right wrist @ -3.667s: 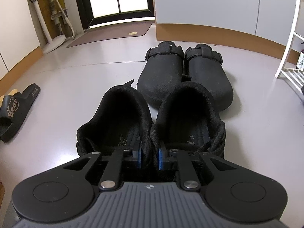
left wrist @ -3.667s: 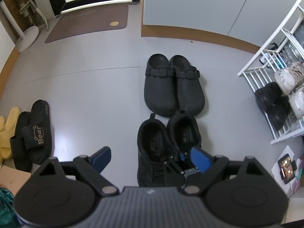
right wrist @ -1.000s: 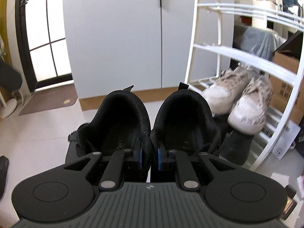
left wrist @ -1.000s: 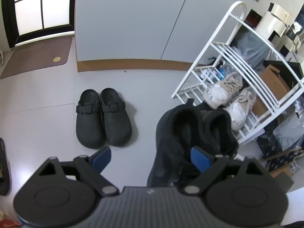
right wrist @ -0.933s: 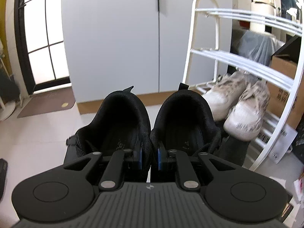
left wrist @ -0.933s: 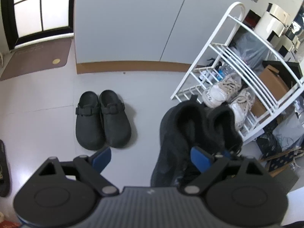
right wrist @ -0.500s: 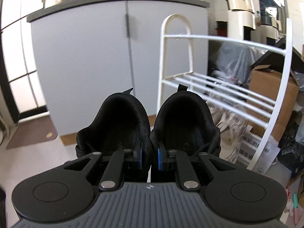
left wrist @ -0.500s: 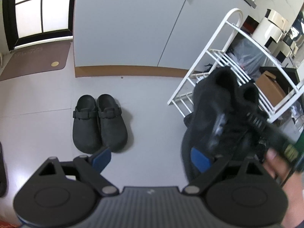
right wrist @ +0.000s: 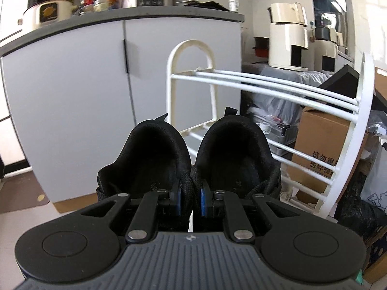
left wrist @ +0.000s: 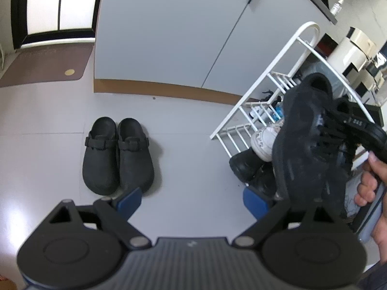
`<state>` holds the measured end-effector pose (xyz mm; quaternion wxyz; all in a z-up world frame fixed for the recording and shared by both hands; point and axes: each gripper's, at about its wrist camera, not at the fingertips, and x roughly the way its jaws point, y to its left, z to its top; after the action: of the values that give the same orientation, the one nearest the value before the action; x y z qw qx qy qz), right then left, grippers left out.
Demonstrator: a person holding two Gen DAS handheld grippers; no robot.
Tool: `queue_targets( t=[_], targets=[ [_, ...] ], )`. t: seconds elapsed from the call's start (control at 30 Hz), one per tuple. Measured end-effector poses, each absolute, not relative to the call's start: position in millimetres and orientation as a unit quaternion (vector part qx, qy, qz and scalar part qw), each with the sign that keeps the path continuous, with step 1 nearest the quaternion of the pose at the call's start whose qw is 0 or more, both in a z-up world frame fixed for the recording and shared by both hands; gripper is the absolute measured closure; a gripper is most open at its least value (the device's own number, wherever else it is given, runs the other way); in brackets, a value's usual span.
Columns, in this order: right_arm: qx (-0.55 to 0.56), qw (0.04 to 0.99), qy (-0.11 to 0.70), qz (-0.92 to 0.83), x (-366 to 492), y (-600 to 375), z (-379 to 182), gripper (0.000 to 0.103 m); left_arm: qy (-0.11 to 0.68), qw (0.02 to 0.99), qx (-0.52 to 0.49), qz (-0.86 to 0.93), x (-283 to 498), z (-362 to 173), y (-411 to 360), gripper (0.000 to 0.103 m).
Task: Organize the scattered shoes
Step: 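Insert the black sneakers onto the rack's top shelf with the right gripper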
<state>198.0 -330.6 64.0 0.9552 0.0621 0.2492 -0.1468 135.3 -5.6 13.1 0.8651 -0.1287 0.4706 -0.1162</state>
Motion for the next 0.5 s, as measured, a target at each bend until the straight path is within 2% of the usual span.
queue_targets(
  t=[0.5],
  targets=[
    [0.101,0.945,0.240,-0.200,244,-375,54,0.087,0.508,0.842,-0.133,-0.127,147,-11,-27,0.010]
  ],
)
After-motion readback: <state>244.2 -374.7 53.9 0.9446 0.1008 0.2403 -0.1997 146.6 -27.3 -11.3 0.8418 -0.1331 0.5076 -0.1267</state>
